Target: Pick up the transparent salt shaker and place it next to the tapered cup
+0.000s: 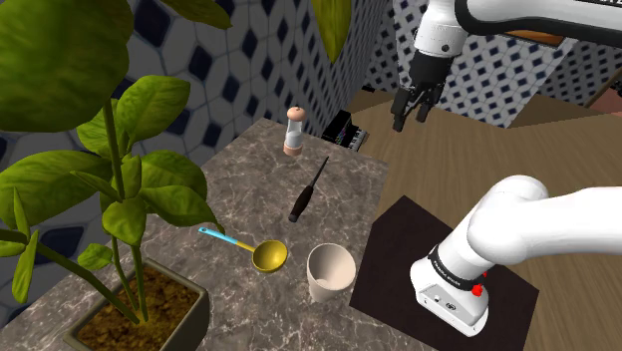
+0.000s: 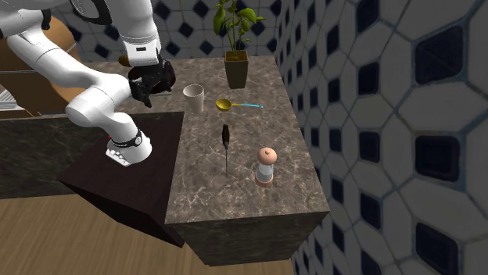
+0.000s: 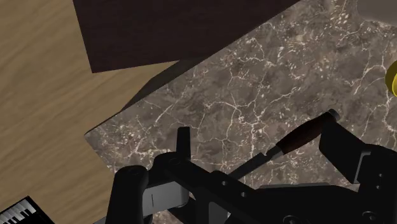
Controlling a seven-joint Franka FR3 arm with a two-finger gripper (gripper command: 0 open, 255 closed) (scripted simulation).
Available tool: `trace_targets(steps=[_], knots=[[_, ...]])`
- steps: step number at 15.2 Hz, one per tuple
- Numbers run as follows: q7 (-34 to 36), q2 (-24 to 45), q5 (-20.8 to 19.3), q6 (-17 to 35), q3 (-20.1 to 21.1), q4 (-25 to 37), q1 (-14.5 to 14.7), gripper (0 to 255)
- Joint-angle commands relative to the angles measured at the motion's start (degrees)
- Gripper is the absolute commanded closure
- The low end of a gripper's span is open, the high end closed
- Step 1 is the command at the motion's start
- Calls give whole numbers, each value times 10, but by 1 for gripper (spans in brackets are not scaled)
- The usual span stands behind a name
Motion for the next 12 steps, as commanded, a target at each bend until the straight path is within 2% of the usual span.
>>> trace_targets(steps=[1, 12], knots=[[0, 0, 0, 0, 0, 0, 0, 0], [-2, 228, 26, 168, -13, 83, -1, 0]])
